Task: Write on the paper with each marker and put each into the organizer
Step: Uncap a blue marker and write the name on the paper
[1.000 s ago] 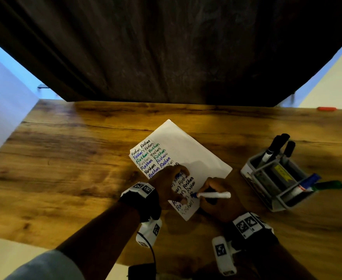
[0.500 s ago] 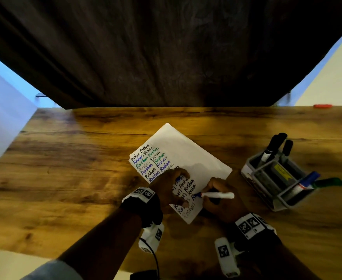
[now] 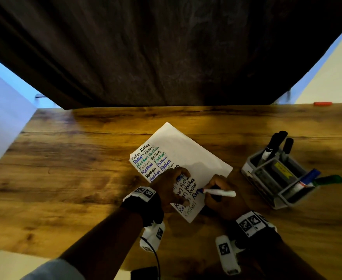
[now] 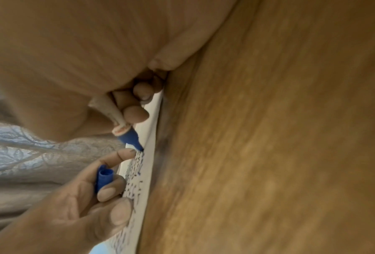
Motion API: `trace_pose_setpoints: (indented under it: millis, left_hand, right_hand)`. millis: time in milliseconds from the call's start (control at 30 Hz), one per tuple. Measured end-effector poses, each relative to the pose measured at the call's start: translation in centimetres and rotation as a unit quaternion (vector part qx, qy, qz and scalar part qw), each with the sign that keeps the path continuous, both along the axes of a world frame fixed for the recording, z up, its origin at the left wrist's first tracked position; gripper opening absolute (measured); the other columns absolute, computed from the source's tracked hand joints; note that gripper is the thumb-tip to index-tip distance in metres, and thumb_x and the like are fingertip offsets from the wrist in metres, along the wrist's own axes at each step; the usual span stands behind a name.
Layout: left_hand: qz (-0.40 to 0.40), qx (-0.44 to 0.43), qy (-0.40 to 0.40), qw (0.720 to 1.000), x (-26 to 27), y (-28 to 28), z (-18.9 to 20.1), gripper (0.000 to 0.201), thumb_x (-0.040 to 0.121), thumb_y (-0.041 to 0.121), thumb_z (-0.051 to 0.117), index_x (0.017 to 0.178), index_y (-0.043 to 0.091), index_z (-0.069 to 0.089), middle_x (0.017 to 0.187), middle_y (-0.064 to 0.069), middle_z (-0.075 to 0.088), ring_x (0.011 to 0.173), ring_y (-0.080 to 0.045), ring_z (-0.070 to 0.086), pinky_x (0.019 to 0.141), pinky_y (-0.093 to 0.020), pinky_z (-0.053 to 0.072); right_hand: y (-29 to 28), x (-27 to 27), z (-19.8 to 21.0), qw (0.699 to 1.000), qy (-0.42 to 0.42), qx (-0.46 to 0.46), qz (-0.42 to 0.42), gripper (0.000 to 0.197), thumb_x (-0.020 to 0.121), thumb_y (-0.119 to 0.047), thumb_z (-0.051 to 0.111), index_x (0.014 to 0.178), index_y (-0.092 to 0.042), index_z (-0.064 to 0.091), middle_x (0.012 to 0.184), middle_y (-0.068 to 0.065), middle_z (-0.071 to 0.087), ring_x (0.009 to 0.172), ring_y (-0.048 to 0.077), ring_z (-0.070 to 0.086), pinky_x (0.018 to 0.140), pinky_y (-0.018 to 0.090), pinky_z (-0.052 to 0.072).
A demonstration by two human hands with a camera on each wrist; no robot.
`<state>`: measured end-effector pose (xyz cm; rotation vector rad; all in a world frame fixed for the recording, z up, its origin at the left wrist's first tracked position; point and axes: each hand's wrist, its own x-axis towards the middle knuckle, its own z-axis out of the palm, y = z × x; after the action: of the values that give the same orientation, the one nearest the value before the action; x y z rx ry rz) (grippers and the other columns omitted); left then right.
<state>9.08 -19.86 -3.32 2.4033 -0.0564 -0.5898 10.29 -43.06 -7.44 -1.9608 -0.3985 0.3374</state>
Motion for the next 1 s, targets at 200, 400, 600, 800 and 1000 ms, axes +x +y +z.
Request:
trace_pose_setpoints:
  millis: [200, 400, 600, 800, 1000]
  left_hand:
    - [-0.004, 0.002, -0.002, 1.000, 0.0, -0.1, 0.2, 0.079, 0.060, 0.038, 0.090, 0.124, 0.036, 0.044, 0.128, 0.002, 0.052, 0.116, -0.017, 0.052, 0.098, -0.038, 0.050]
    - [-0.001, 0.004, -0.013, 1.000, 0.0, -0.1, -0.1, 0.080, 0.059, 0.040, 0.090, 0.124, 0.037, 0.044, 0.123, 0.005, 0.052, 0.111, -0.013, 0.052, 0.095, -0.033, 0.050]
    - [0.003, 0.003, -0.007, 1.000, 0.1, 0.0, -0.2, 0.079, 0.057, 0.040, 0.090, 0.122, 0.040, 0.043, 0.124, 0.004, 0.054, 0.111, -0.015, 0.055, 0.094, -0.036, 0.053]
    - [0.004, 0.004, -0.005, 1.000, 0.0, 0.0, -0.3, 0.080, 0.058, 0.040, 0.090, 0.123, 0.040, 0.043, 0.124, 0.004, 0.053, 0.112, -0.015, 0.055, 0.095, -0.036, 0.052]
    - [-0.002, 0.005, -0.005, 1.000, 0.0, 0.0, -0.1, 0.079, 0.059, 0.040, 0.089, 0.124, 0.038, 0.044, 0.126, 0.003, 0.051, 0.113, -0.016, 0.053, 0.096, -0.034, 0.050]
  right_hand:
    - [-0.4, -0.4, 0.9, 0.997, -0.069, -0.007, -0.040, 0.036, 0.080, -0.052, 0.062, 0.086, -0.017, 0.069, 0.084, 0.009, 0.068, 0.078, 0.016, 0.063, 0.072, 0.018, 0.047]
    - [-0.8, -0.1, 1.3, 0.993, -0.104, -0.053, -0.027, 0.035, 0.074, -0.049, 0.061, 0.071, -0.014, 0.065, 0.073, 0.005, 0.066, 0.066, 0.016, 0.061, 0.062, 0.027, 0.052]
    - [-1.0, 0.4, 1.7, 0.993, -0.109, -0.047, -0.007, 0.032, 0.075, -0.041, 0.062, 0.075, -0.010, 0.071, 0.076, 0.005, 0.070, 0.068, 0.019, 0.065, 0.065, 0.029, 0.056]
    - [-1.0, 0.4, 0.8, 0.997, -0.069, -0.012, -0.018, 0.033, 0.078, -0.051, 0.063, 0.076, -0.019, 0.069, 0.076, 0.002, 0.069, 0.070, 0.010, 0.064, 0.067, 0.028, 0.055]
    - [-1.1, 0.9, -1.1, 0.999, -0.027, -0.013, -0.036, 0.031, 0.077, -0.054, 0.064, 0.076, -0.024, 0.066, 0.076, -0.003, 0.067, 0.070, 0.006, 0.064, 0.064, 0.031, 0.054]
